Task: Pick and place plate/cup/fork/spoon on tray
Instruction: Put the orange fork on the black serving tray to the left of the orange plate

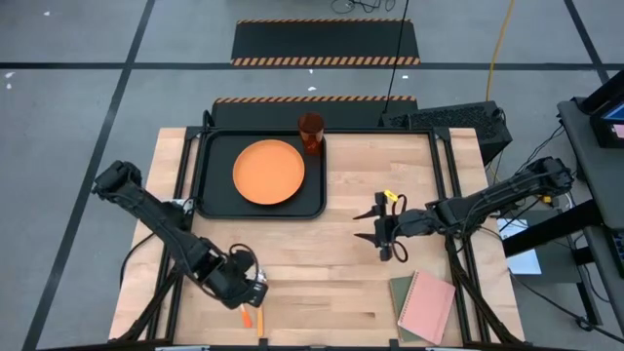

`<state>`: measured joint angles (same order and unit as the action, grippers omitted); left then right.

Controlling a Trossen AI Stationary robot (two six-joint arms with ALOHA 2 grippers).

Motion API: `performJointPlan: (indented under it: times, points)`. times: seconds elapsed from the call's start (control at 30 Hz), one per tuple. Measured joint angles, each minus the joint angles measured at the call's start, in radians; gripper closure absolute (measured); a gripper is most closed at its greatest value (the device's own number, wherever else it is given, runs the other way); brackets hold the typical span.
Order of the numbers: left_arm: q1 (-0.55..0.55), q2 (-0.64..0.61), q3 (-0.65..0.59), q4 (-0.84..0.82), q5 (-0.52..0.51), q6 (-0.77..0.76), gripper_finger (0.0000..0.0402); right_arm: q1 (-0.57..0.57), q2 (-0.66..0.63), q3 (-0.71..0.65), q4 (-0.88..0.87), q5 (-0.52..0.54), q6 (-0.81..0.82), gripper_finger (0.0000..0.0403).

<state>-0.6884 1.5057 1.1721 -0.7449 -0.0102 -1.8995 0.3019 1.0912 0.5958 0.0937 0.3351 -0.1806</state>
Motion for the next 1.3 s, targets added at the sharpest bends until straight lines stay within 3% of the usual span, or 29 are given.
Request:
performJointPlan:
  times: [0.1,0.37,0.57,0.7,1.03,1.3]
  points:
    - [-0.023,0.001,0.021,-0.011,-0.068,-0.081,0.0360,0.000,0.000,-0.022,0.000,0.000,0.000,0.0200]
    - [-0.072,0.001,0.023,-0.095,-0.068,-0.257,0.0360,0.009,0.000,-0.047,-0.001,-0.036,0.019,0.0200]
    - [-0.099,0.001,0.023,-0.144,-0.004,-0.304,0.0359,0.014,0.000,-0.047,0.000,-0.055,0.029,0.0200]
    - [-0.120,0.001,0.023,-0.144,0.002,-0.380,0.0359,0.014,0.000,-0.047,0.000,-0.079,0.011,0.0200]
    - [-0.112,0.009,0.023,-0.173,0.005,-0.398,0.0358,0.014,0.000,-0.047,0.000,-0.112,-0.013,0.0200]
    - [-0.106,0.014,0.022,-0.178,0.021,-0.396,0.0290,0.014,0.000,-0.047,-0.003,-0.162,-0.012,0.0200]
